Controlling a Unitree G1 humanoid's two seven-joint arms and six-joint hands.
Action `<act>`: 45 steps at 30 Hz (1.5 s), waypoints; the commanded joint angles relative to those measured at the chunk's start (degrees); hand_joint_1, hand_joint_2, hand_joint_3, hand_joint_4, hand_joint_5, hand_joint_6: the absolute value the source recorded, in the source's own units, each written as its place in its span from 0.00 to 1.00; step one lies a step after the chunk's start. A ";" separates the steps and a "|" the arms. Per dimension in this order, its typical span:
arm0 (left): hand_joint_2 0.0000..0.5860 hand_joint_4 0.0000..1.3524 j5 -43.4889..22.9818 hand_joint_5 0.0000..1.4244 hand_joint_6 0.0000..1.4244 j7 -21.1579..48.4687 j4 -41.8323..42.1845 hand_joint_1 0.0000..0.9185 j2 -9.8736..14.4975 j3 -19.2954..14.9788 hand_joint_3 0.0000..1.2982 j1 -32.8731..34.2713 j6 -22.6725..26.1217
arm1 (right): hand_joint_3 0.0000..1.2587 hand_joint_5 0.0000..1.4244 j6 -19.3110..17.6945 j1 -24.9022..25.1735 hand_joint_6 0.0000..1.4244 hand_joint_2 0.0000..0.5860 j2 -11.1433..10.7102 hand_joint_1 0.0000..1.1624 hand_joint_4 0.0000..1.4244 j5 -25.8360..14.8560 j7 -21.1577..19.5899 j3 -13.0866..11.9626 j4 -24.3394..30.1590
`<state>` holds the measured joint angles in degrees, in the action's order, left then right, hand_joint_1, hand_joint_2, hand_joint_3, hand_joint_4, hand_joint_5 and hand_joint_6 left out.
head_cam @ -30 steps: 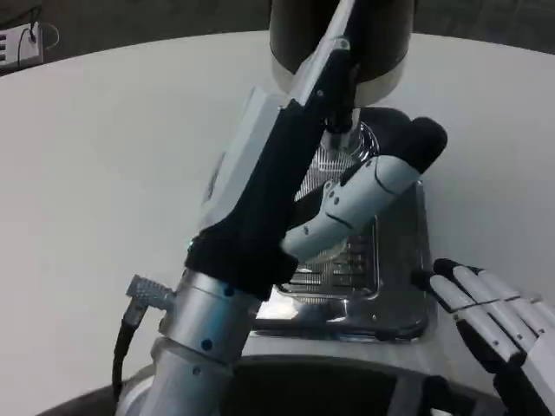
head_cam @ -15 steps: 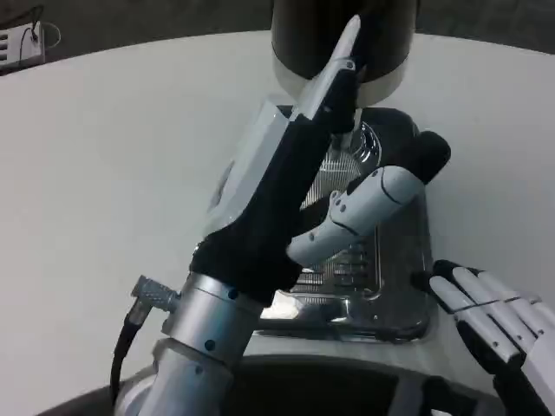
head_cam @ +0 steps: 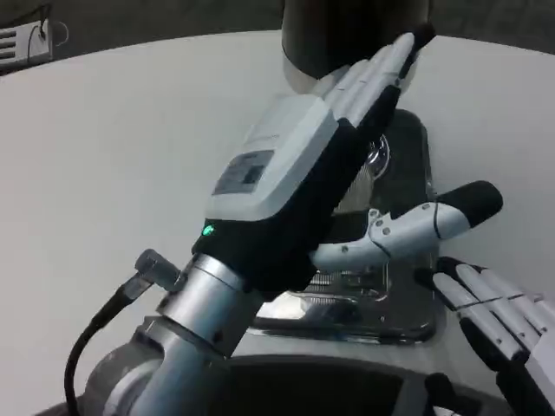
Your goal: Grasp the cup under the faucet to collect the drink, then remove the cup.
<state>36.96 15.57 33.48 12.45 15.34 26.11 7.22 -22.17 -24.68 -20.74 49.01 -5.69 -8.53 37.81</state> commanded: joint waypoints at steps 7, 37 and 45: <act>0.24 0.00 5.18 0.05 0.01 4.79 2.09 0.00 1.64 1.44 0.00 1.28 0.62 | 0.09 0.08 0.28 0.91 0.16 0.93 0.34 0.29 0.05 -1.46 0.79 0.42 -0.75; 0.25 0.00 7.74 0.04 0.01 10.00 4.02 0.00 6.21 1.32 0.03 1.89 -1.24 | 0.03 0.05 11.85 10.27 0.15 0.59 3.77 0.37 0.04 -14.92 8.34 3.55 -3.53; 0.25 0.00 7.89 0.04 0.01 10.05 4.39 0.00 6.04 1.09 0.03 1.45 -1.16 | 0.02 0.05 13.29 14.44 0.16 0.53 3.95 0.39 0.04 -15.26 8.03 4.53 -5.91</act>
<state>45.21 24.10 37.10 18.17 15.52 28.73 7.34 -9.74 -11.58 -17.35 34.42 2.14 -4.70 33.07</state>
